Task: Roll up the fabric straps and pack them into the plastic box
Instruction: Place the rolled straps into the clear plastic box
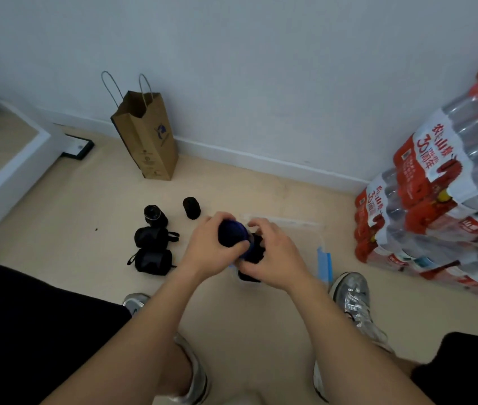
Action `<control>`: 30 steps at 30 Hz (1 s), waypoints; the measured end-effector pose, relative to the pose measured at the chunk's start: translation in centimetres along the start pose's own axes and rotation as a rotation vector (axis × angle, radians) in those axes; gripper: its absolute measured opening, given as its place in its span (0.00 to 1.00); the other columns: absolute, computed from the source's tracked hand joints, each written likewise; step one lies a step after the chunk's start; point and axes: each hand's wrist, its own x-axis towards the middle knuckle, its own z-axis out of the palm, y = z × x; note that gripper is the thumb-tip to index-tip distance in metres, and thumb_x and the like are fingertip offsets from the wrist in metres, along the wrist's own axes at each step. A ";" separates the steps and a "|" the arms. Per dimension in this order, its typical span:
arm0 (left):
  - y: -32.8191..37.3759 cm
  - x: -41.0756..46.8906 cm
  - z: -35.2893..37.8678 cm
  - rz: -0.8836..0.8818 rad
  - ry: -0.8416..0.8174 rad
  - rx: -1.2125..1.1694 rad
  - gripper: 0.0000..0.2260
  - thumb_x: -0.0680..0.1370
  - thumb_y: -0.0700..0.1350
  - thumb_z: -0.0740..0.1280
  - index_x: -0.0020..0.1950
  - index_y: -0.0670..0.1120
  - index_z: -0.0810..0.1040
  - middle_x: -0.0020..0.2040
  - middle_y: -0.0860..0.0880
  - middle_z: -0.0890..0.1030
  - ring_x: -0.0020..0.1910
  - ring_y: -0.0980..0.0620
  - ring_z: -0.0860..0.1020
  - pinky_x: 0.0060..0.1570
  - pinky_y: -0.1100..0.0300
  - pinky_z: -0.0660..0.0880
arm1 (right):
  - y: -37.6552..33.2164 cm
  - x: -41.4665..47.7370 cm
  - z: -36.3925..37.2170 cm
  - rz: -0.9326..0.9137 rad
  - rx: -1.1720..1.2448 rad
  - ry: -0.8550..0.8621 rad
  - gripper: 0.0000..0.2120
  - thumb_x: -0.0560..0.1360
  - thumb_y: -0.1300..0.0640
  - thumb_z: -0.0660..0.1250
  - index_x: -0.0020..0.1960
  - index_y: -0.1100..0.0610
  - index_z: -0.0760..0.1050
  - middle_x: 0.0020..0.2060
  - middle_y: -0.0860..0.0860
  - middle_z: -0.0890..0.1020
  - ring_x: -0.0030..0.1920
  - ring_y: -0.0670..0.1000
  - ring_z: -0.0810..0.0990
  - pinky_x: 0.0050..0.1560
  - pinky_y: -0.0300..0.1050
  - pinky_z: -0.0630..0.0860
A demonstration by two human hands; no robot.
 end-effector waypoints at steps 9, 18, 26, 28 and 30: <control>0.4 -1.1 4.2 0.004 -0.268 0.286 0.32 0.80 0.52 0.74 0.80 0.47 0.68 0.73 0.44 0.71 0.69 0.42 0.74 0.69 0.52 0.73 | 5.3 -3.3 -1.4 0.290 0.050 0.085 0.32 0.69 0.41 0.78 0.63 0.46 0.63 0.55 0.49 0.81 0.51 0.55 0.82 0.48 0.52 0.81; -1.5 -1.8 7.1 -0.126 -0.273 0.502 0.22 0.78 0.44 0.77 0.67 0.41 0.71 0.60 0.39 0.80 0.57 0.38 0.81 0.51 0.51 0.75 | 8.1 -1.8 1.9 0.494 -0.007 -0.093 0.39 0.74 0.43 0.76 0.80 0.46 0.63 0.67 0.58 0.79 0.64 0.64 0.80 0.61 0.54 0.80; -1.9 -1.1 7.0 -0.128 -0.274 0.510 0.18 0.77 0.43 0.77 0.61 0.42 0.74 0.56 0.41 0.80 0.52 0.38 0.81 0.47 0.50 0.76 | 9.0 1.3 2.3 0.484 -0.051 -0.314 0.21 0.77 0.48 0.74 0.65 0.57 0.75 0.62 0.58 0.81 0.60 0.60 0.81 0.58 0.54 0.81; -2.0 -1.1 7.1 -0.123 -0.267 0.513 0.17 0.77 0.42 0.77 0.60 0.42 0.73 0.55 0.41 0.80 0.50 0.39 0.80 0.45 0.51 0.74 | 9.1 1.8 2.0 0.486 -0.056 -0.270 0.25 0.76 0.48 0.77 0.69 0.55 0.78 0.63 0.57 0.83 0.62 0.59 0.82 0.61 0.53 0.81; -2.3 -1.1 7.2 -0.115 -0.260 0.501 0.18 0.77 0.43 0.78 0.60 0.43 0.73 0.54 0.43 0.79 0.46 0.43 0.77 0.43 0.53 0.71 | 8.7 1.9 2.5 0.500 -0.068 -0.228 0.26 0.74 0.48 0.79 0.69 0.54 0.79 0.63 0.57 0.84 0.62 0.60 0.82 0.62 0.53 0.82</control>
